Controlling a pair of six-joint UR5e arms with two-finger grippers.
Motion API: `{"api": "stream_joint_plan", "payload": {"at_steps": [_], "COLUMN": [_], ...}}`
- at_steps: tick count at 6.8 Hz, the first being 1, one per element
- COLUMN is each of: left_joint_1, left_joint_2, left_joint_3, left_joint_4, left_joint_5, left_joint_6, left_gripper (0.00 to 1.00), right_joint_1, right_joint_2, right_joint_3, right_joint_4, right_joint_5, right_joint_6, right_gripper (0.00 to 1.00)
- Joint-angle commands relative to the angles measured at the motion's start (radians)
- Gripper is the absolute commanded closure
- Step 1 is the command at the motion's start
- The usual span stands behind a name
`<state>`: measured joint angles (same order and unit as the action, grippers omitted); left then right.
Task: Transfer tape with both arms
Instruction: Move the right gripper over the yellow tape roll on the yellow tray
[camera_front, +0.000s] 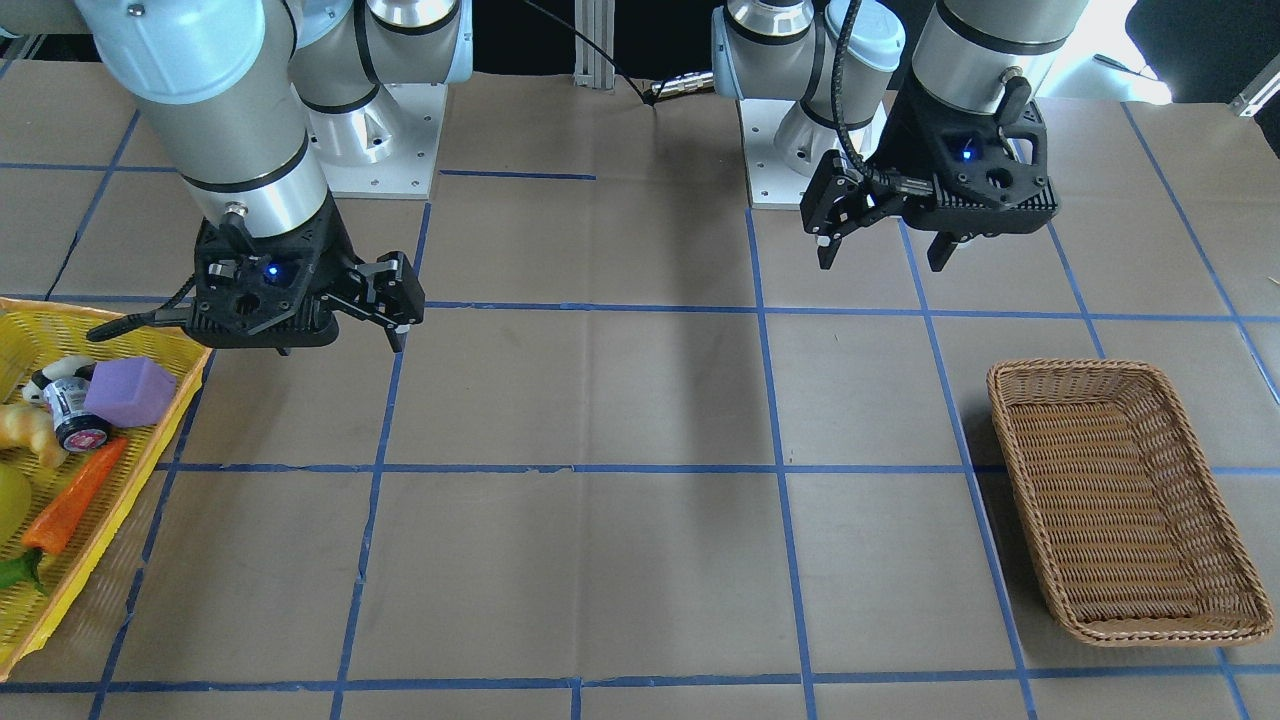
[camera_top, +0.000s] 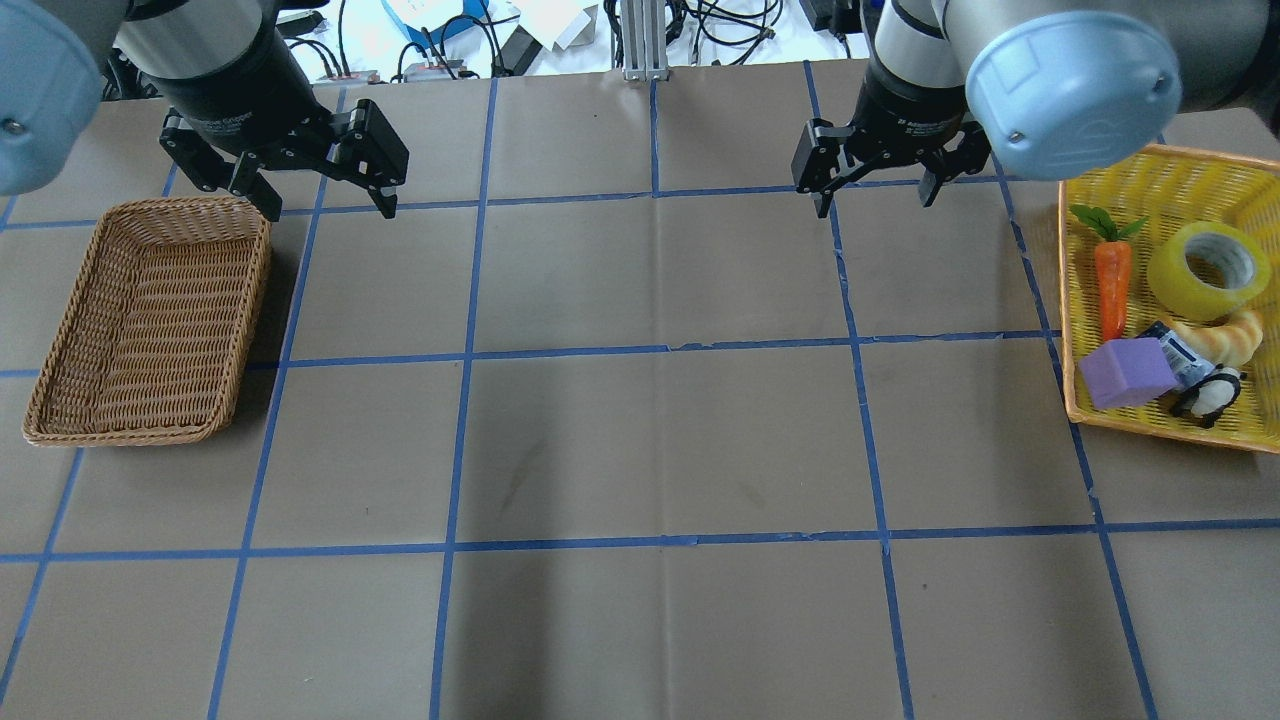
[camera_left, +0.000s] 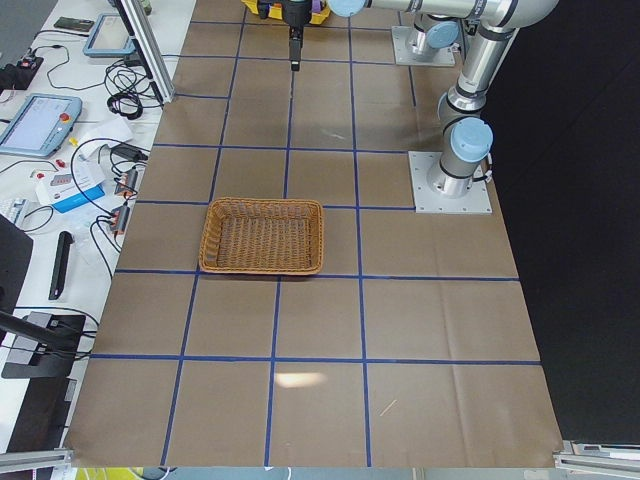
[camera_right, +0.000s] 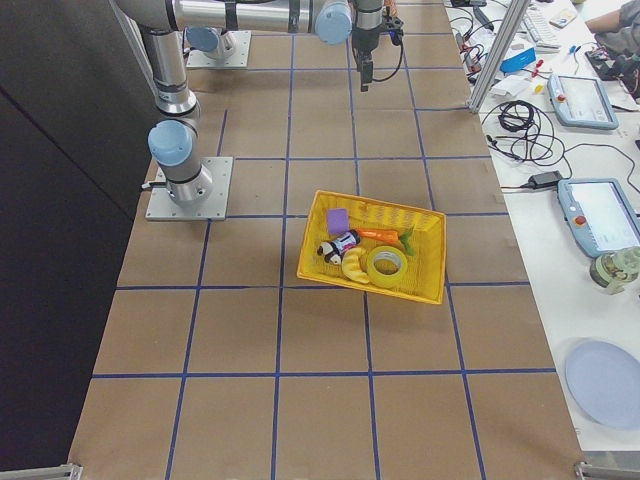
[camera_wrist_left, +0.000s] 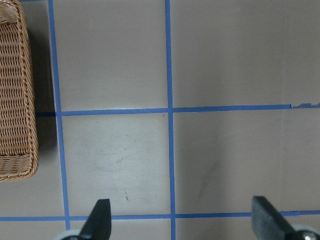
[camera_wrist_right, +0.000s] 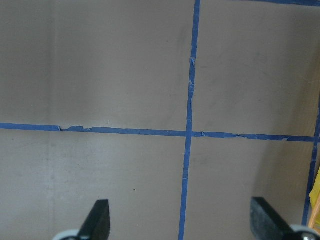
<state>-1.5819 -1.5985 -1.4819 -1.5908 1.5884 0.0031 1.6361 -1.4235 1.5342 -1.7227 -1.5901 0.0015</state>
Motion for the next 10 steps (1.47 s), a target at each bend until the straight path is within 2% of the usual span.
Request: {"api": "stream_joint_plan", "payload": {"at_steps": [1, 2, 3, 4, 7, 9, 10], "left_joint_1": [-0.001, -0.001, 0.0, -0.001, -0.004, -0.006, -0.004], "left_joint_2": [0.002, 0.006, 0.009, 0.009, 0.009, 0.009, 0.009], "left_joint_3": [0.0, -0.001, -0.004, -0.003, -0.003, -0.003, -0.004], "left_joint_4": [0.0, -0.001, -0.002, -0.002, -0.002, -0.002, -0.002], "left_joint_5": [-0.001, 0.001, 0.001, 0.001, -0.001, 0.001, -0.001], "left_joint_6": [0.0, 0.0, 0.0, 0.0, 0.0, 0.0, 0.0], "left_gripper": [0.0, 0.0, 0.0, 0.0, 0.0, 0.0, 0.0], "right_joint_1": [-0.044, -0.059, -0.114, -0.213, -0.505, -0.588, -0.61], "right_joint_2": [0.0, 0.006, 0.021, 0.047, 0.211, 0.349, 0.365], "right_joint_3": [0.016, 0.018, 0.018, 0.018, 0.011, 0.012, 0.015], "right_joint_4": [-0.002, -0.018, -0.026, -0.026, -0.252, -0.371, -0.373], "right_joint_5": [0.001, 0.001, -0.001, 0.004, 0.015, 0.016, 0.015], "right_joint_6": [-0.041, -0.087, -0.245, -0.306, -0.801, -0.929, -0.936], "right_gripper": [0.0, 0.0, 0.0, 0.0, 0.0, 0.0, 0.0]}}
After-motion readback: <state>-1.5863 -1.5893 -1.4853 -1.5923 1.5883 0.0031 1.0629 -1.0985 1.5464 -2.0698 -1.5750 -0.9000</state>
